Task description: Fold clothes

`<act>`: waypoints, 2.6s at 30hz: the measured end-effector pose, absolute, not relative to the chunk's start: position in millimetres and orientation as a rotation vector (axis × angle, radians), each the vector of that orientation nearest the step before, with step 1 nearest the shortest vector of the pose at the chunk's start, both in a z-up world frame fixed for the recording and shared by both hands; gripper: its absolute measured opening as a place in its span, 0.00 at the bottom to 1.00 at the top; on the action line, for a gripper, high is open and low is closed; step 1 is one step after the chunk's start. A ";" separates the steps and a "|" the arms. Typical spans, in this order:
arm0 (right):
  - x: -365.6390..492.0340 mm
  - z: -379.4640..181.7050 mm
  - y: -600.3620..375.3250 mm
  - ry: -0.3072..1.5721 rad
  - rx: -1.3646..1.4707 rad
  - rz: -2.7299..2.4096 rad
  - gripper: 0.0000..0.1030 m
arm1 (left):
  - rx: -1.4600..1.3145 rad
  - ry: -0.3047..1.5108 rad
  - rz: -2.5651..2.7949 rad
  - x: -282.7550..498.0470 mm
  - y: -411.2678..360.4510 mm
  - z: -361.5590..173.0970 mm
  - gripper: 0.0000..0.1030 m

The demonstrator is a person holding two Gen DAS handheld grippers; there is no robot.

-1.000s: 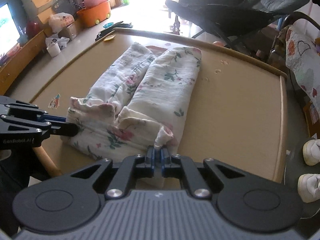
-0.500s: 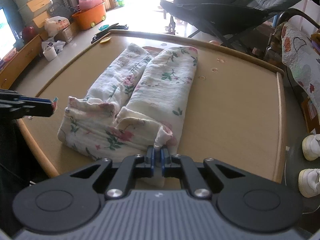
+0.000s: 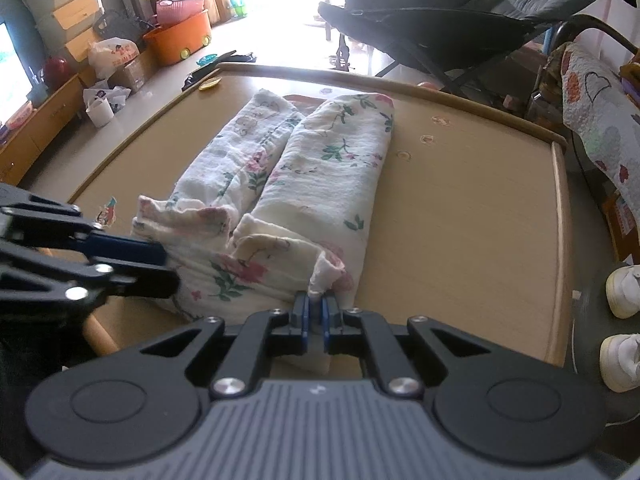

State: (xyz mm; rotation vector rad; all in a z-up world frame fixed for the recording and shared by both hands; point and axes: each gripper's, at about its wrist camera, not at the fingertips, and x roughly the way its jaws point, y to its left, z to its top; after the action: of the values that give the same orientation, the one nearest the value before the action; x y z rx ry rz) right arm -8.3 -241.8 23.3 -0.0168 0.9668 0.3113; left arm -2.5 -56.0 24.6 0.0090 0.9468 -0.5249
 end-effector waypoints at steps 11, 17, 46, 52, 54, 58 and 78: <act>-15.5 28.4 -242.9 0.930 -0.096 0.312 0.20 | -0.152 1.008 -0.505 9.7 -39.8 5.5 0.26; -34.3 41.8 -240.9 0.847 -0.265 0.344 0.38 | -0.180 1.010 -0.503 9.9 -39.6 0.5 0.26; -84.6 31.6 -150.4 0.668 -0.846 0.777 0.40 | -0.286 1.022 -0.524 16.1 -27.1 -9.1 0.26; -84.8 29.6 -143.7 0.624 -0.930 0.773 0.39 | -0.302 1.022 -0.522 17.2 -25.8 -10.4 0.26; -83.7 26.5 -140.7 0.623 -0.969 0.780 0.39 | -0.305 1.023 -0.520 17.9 -26.0 -10.4 0.26; -78.5 27.6 -139.2 0.629 -0.958 0.788 0.38 | -0.310 1.022 -0.523 18.5 -25.1 -11.2 0.26; -55.5 37.4 -151.2 0.742 -0.837 0.817 0.12 | -0.024 0.814 -0.619 -1.3 -26.1 31.0 0.54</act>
State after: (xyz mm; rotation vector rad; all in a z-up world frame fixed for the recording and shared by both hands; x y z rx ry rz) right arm -55.5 -151.2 37.4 -0.8365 0.7417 0.8168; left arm -1.3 -26.1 31.0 -0.0244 0.8137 -0.6185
